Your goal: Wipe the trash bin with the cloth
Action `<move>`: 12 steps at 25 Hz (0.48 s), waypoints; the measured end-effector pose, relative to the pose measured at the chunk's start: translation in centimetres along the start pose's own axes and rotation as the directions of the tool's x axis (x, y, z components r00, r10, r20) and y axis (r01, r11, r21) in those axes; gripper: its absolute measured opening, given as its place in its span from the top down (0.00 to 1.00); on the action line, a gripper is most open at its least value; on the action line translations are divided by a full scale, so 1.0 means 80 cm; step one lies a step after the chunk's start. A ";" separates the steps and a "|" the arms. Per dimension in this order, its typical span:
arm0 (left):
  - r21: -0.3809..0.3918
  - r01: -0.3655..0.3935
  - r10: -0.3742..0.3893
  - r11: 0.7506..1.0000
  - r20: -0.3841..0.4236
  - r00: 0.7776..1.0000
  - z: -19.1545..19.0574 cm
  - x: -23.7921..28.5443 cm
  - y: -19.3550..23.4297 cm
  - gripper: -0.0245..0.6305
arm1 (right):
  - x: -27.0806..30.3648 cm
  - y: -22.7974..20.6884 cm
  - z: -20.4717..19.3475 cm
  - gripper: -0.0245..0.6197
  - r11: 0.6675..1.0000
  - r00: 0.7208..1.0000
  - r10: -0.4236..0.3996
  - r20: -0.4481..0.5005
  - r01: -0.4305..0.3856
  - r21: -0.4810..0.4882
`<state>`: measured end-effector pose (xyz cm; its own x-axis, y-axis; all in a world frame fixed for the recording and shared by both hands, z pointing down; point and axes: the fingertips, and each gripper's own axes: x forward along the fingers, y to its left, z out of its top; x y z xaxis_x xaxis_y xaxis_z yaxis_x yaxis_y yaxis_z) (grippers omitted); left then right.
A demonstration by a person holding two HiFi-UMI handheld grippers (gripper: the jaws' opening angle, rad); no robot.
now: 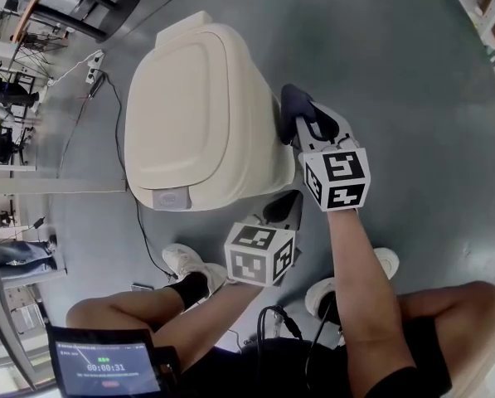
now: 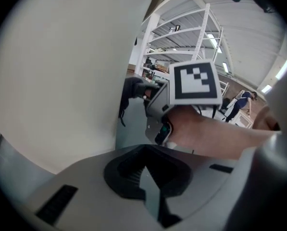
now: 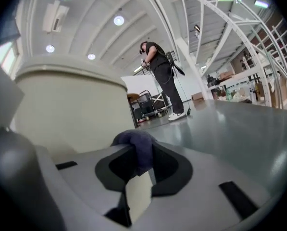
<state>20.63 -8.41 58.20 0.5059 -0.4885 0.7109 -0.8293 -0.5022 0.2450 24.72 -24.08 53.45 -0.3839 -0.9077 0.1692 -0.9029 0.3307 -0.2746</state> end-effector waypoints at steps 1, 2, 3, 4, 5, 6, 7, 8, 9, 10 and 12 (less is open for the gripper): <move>0.011 0.002 -0.002 1.000 0.005 1.000 0.003 -0.001 -0.002 0.97 | -0.001 0.005 0.022 0.86 1.000 0.999 0.014 0.036 -0.013 -0.019; 0.022 0.003 -0.003 1.000 0.010 1.000 0.005 -0.002 -0.003 0.97 | -0.003 0.012 0.044 0.86 0.999 0.997 0.032 0.071 -0.029 -0.041; 0.030 0.004 -0.005 1.000 0.015 1.000 0.008 -0.003 -0.004 0.97 | -0.005 0.020 0.064 0.86 0.997 0.993 0.050 0.104 -0.044 -0.061; 0.034 0.006 -0.007 0.999 0.020 1.000 0.011 -0.003 -0.005 0.97 | -0.008 0.026 0.083 0.86 0.995 0.989 0.067 0.132 -0.057 -0.079; 0.035 0.007 -0.008 0.999 0.024 1.000 0.012 -0.003 -0.006 0.97 | -0.010 0.032 0.099 0.86 0.993 0.985 0.083 0.154 -0.069 -0.096; 0.035 0.009 -0.010 0.999 0.025 1.000 0.013 -0.003 -0.007 0.97 | -0.010 0.038 0.112 0.86 0.990 0.981 0.099 0.166 -0.081 -0.112; 0.035 0.010 -0.010 0.999 0.024 1.000 0.013 -0.003 -0.007 0.97 | -0.010 0.044 0.121 0.86 0.988 0.979 0.114 0.170 -0.093 -0.127; 0.034 0.010 -0.011 0.999 0.020 1.000 0.011 -0.002 -0.006 0.97 | -0.009 0.049 0.126 0.86 0.985 0.978 0.126 0.169 -0.102 -0.141; 0.028 0.010 -0.011 1.000 0.015 1.000 0.009 -0.001 -0.006 0.97 | -0.008 0.053 0.128 0.86 0.983 0.977 0.130 0.168 -0.105 -0.148; 0.019 0.011 -0.012 1.000 0.010 1.000 0.006 -0.001 -0.005 0.97 | -0.008 0.055 0.127 0.86 0.984 0.977 0.128 0.170 -0.103 -0.146; 0.003 0.013 -0.013 1.000 0.004 1.000 0.003 0.000 -0.005 0.97 | -0.008 0.055 0.123 0.86 0.986 0.976 0.123 0.177 -0.101 -0.130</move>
<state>21.02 -8.36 57.94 0.5179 -0.4844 0.7051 -0.8218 -0.5108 0.2527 22.87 -24.58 42.78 -0.4520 -0.8913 -0.0364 -0.8769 0.4515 -0.1648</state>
